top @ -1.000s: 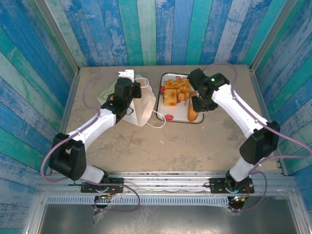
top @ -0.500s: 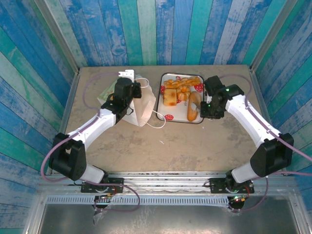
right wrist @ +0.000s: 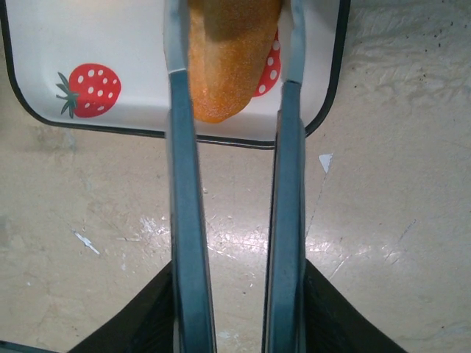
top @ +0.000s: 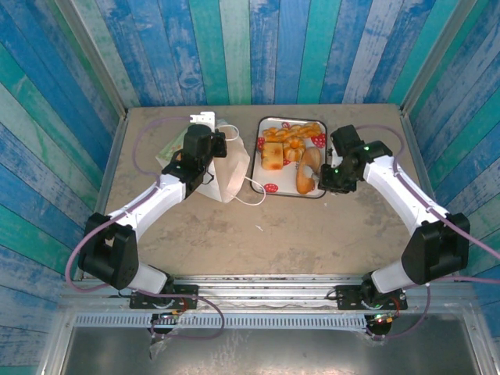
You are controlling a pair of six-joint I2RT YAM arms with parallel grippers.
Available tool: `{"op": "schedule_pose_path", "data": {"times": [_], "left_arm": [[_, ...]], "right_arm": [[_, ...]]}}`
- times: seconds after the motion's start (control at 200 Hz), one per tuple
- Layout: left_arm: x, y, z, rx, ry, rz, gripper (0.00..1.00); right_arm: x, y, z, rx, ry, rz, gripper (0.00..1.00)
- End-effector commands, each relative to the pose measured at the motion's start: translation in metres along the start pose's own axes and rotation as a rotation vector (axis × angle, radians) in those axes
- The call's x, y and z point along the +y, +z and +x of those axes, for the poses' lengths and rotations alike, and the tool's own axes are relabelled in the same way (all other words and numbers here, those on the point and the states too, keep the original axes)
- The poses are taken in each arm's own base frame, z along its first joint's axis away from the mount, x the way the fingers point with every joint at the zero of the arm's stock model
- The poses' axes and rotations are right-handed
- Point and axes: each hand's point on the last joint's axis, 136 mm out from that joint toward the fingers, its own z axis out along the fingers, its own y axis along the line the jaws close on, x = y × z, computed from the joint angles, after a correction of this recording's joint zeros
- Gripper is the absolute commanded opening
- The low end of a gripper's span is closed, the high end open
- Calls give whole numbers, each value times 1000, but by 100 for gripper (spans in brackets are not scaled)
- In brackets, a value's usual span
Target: Take the fake bread out of the paper bag
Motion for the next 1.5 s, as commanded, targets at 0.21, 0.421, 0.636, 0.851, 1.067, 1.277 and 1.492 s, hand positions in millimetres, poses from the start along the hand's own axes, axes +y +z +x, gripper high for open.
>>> {"op": "schedule_pose_path", "data": {"times": [0.21,0.421,0.636,0.851,1.067,1.277,1.492], "left_arm": [[-5,-15,-29,-80,-30,30,0],[-5,-15,-28,-79,-27,30,0],[-5,-15,-28,-79,-31,29,0],[-6,-15,-29,-81,-34,34,0],[-6,-14,-28,-78,-33,35,0],[-6,-16,-29,-82,-30,36,0],[-7,-16,-32,-87,-27,38,0]], "right_arm": [[-2,-22,-11,-78,-27,-13,27],[-8,-22,-14,-55,-97,43,26],[-17,-16,-16,-19,-166,108,29],[-26,-14,-18,7,-176,168,29],[-26,-12,-18,10,-163,167,35],[-19,-21,-19,-13,-148,131,37],[-18,-38,-17,-44,-138,125,38]]}}
